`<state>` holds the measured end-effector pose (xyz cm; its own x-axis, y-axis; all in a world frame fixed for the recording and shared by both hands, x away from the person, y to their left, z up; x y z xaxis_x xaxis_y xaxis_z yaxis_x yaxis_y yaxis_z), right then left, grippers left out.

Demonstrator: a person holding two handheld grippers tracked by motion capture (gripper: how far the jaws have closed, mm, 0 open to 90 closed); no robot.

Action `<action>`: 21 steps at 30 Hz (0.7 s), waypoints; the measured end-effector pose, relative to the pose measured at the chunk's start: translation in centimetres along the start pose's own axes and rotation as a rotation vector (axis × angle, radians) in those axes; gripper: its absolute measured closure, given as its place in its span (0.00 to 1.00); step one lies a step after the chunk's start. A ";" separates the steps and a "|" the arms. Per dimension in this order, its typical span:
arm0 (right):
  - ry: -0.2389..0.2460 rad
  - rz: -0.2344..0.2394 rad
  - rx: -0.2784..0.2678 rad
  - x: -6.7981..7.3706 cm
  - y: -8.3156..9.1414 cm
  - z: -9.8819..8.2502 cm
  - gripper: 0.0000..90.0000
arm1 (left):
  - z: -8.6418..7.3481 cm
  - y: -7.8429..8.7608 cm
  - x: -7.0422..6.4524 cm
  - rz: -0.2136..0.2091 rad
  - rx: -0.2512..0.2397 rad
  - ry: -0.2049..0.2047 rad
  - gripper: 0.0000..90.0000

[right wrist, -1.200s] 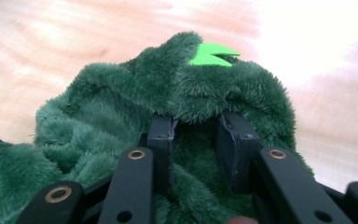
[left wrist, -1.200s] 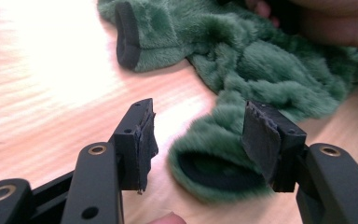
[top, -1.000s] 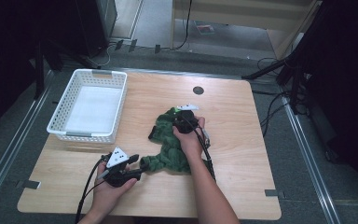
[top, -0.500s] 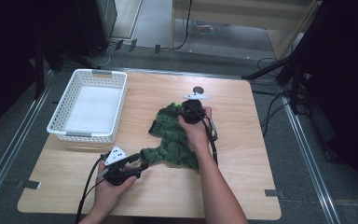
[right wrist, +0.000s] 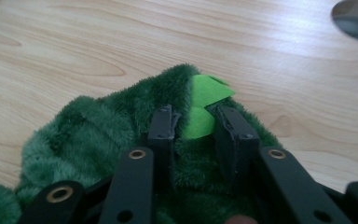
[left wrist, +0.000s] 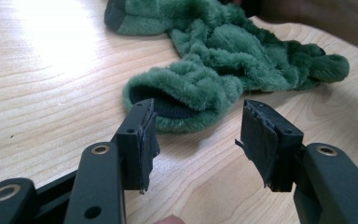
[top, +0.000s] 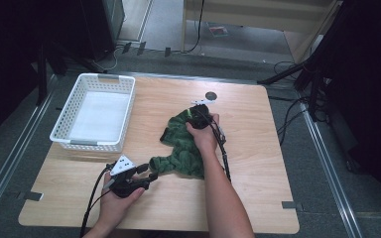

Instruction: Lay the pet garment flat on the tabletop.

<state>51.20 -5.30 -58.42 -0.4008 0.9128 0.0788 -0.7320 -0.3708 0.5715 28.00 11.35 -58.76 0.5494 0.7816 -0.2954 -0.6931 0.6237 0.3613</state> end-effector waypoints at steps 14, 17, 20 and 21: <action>0.017 0.142 -0.061 -1.7 12.6 -2.5 0.61 | 0.3 -0.1 0.2 0.036 0.007 0.013 0.57; 0.010 0.172 -0.048 -1.9 15.5 -6.2 0.59 | 0.4 -0.5 -0.2 0.027 0.011 -0.001 0.60; -0.008 0.177 -0.050 -2.0 18.0 -9.6 0.55 | 0.1 -1.1 -0.5 0.068 0.037 -0.043 0.64; -0.020 0.176 -0.054 -2.0 18.7 -10.5 0.55 | 0.0 -1.2 -0.6 0.081 0.046 -0.045 0.66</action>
Point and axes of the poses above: each handheld gripper's, and its own axes: y roughly backward along the jaws, z roughly out of its top, x roughly to its left, the point moved 7 cm from there along -y, roughly forward along the jaws, and after that the axes turned 9 degrees about -x, right-handed, at the moved point
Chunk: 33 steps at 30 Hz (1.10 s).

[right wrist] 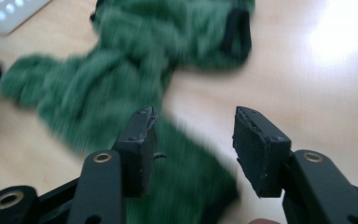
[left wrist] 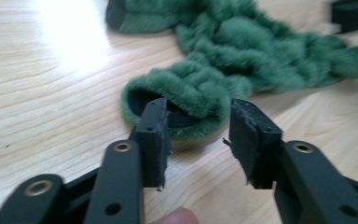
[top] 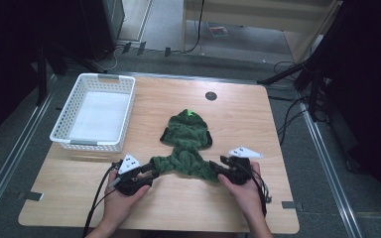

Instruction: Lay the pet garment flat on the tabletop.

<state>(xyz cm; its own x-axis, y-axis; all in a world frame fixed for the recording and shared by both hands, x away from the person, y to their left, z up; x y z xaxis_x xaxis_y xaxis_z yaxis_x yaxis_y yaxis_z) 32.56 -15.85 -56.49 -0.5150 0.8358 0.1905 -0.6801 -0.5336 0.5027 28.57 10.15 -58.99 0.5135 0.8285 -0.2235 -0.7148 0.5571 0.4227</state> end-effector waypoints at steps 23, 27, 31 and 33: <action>0.059 -0.075 -0.013 0.0 0.1 -3.3 0.86 | 1.0 0.1 -0.8 -0.052 -0.070 -0.004 0.58; 0.070 -0.082 -0.010 0.2 -0.2 -3.3 0.87 | 0.3 -1.6 -1.3 0.035 0.029 -0.098 0.69; 0.080 -0.090 -0.011 0.0 -0.2 -3.3 0.88 | 0.1 -1.4 -1.1 -0.002 0.063 -0.088 0.94; 0.083 -0.111 -0.011 -0.3 -0.2 -3.2 0.88 | 0.0 -1.1 -1.0 -0.013 0.071 -0.095 0.97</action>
Point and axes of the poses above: each handheld gripper's, and its own axes: y roughly backward along the jaws, z roughly out of its top, x roughly to its left, the point moved 7 cm from there along -y, roughly forward along the jaws, and after that the axes turned 9 degrees about -x, right-handed, at the moved point
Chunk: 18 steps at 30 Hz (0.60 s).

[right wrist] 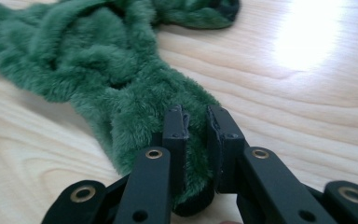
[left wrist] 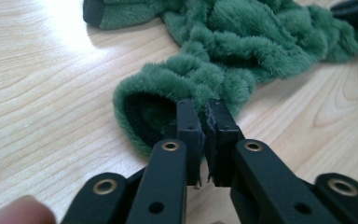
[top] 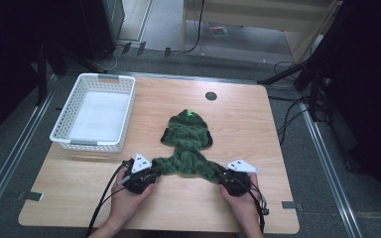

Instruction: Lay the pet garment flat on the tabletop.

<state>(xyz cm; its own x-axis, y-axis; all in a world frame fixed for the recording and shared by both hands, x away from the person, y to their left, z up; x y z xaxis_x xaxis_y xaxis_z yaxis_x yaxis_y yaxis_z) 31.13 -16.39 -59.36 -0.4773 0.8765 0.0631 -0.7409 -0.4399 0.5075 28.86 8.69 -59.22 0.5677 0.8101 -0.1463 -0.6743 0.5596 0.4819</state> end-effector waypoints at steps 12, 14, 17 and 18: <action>-0.031 0.029 -0.073 -0.8 0.6 0.4 0.58 | 0.5 2.7 0.1 -0.051 -0.165 0.027 0.56; -0.027 0.029 -0.099 -0.8 1.2 0.8 0.46 | 0.6 3.6 0.3 -0.043 -0.191 0.029 0.49; -0.018 0.002 -0.115 -1.1 1.8 1.2 0.35 | 0.5 4.6 0.7 -0.037 -0.212 0.023 0.42; -0.032 -0.014 -0.130 -1.6 2.3 1.5 0.24 | 0.6 5.8 1.3 -0.030 -0.222 0.024 0.39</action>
Point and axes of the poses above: each handheld gripper's, and its own axes: y roughly backward along the jaws, z roughly out of its top, x roughly to its left, the point moved 7 cm from there along -y, roughly forward along the jaws, and after that the axes turned 9 degrees about -x, right-handed, at the moved point
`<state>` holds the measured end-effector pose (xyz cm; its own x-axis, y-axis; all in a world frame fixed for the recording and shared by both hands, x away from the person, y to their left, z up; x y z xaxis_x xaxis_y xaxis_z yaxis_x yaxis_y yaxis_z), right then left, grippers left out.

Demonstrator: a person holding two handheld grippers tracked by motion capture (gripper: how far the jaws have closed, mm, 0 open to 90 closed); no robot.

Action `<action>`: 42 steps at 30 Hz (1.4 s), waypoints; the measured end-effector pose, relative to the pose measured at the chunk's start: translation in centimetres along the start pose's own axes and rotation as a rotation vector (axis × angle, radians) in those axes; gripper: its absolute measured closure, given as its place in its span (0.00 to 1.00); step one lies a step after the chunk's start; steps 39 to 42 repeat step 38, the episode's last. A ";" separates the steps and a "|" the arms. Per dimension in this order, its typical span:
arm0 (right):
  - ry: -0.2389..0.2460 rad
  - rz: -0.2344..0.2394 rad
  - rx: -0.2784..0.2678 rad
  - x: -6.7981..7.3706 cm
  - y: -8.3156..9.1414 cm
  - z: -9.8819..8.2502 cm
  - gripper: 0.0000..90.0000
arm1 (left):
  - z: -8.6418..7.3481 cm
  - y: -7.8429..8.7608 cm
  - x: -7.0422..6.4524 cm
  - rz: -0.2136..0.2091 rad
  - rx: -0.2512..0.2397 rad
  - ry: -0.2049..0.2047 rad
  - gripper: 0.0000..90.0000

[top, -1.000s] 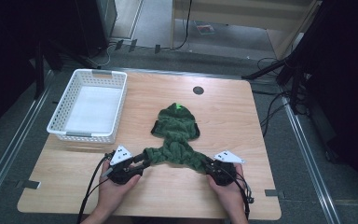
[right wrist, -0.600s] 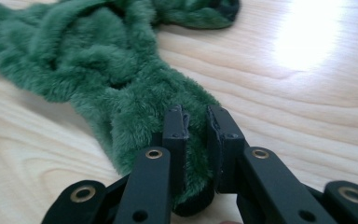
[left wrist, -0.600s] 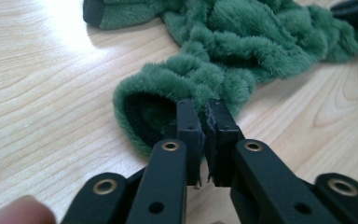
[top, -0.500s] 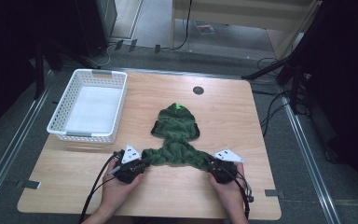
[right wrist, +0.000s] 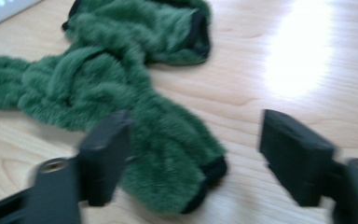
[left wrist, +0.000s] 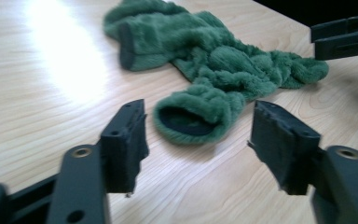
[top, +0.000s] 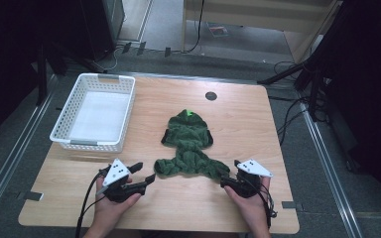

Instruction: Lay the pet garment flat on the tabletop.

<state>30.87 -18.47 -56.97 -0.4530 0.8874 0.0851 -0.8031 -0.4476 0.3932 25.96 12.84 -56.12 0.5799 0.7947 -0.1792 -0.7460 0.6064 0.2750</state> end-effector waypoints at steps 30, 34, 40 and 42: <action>-0.093 -0.211 -0.018 -10.3 8.5 -3.3 0.00 | -1.6 15.6 17.0 0.309 -0.141 0.175 0.00; -0.109 -0.224 -0.004 -10.9 8.5 -4.1 0.00 | -2.5 15.0 18.0 0.345 -0.115 0.215 0.00; -0.107 -0.206 -0.009 -10.0 8.0 -3.5 0.00 | -2.6 14.7 18.0 0.344 -0.104 0.203 0.00; -0.107 -0.206 -0.009 -10.0 8.0 -3.5 0.00 | -2.6 14.7 18.0 0.344 -0.104 0.203 0.00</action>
Point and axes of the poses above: each handheld gripper's, and its own axes: y roughly backward along the jaws, z roughly out of its top, x roughly to its left, the point moved 7 cm from there along -y, roughly forward along the jaws, and after that the axes turned 9 degrees about -x, right-handed, at the moved point
